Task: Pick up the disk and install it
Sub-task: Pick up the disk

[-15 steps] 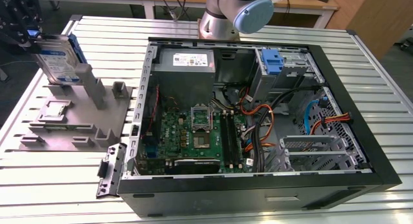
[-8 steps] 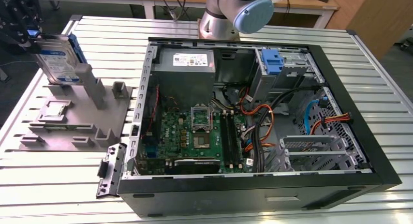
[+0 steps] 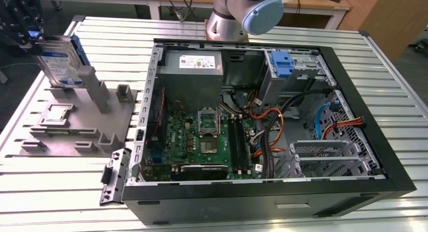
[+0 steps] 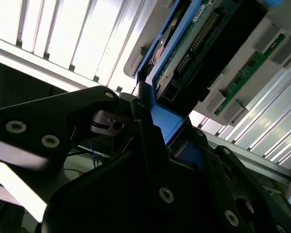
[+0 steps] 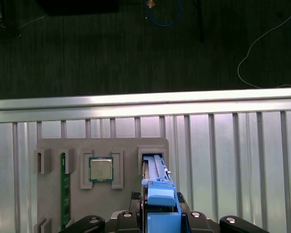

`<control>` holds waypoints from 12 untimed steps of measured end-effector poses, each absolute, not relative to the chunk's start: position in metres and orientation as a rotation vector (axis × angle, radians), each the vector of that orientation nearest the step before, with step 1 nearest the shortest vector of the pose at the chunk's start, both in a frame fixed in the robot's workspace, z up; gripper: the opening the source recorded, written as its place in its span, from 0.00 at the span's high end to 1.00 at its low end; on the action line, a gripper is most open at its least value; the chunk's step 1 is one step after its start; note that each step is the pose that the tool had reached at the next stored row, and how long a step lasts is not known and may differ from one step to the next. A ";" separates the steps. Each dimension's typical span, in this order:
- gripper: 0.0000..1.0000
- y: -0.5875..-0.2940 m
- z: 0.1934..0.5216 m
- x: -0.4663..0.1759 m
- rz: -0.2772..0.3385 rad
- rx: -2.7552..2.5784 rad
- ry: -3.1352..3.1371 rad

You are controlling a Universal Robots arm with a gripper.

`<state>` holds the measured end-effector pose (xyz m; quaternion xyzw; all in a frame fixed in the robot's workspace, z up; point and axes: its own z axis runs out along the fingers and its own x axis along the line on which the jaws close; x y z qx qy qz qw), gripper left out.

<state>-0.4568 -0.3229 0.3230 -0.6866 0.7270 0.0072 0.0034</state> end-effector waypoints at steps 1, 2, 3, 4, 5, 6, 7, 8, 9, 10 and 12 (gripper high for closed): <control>0.64 -0.323 0.323 -0.457 0.023 -2.152 2.279; 0.64 -0.323 0.323 -0.457 0.023 -2.152 2.279; 0.64 -0.323 0.323 -0.457 0.023 -2.152 2.279; 0.64 -0.323 0.324 -0.457 0.023 -2.152 2.279; 0.64 -0.323 0.324 -0.457 0.023 -2.152 2.279; 0.64 -0.323 0.324 -0.457 0.023 -2.152 2.279; 0.64 -0.323 0.324 -0.457 0.023 -2.152 2.279; 0.64 -0.323 0.324 -0.457 0.023 -2.152 2.279; 0.64 -0.323 0.325 -0.457 0.023 -2.153 2.279; 0.64 -0.323 0.325 -0.457 0.023 -2.153 2.279; 0.64 -0.323 0.326 -0.457 0.023 -2.152 2.279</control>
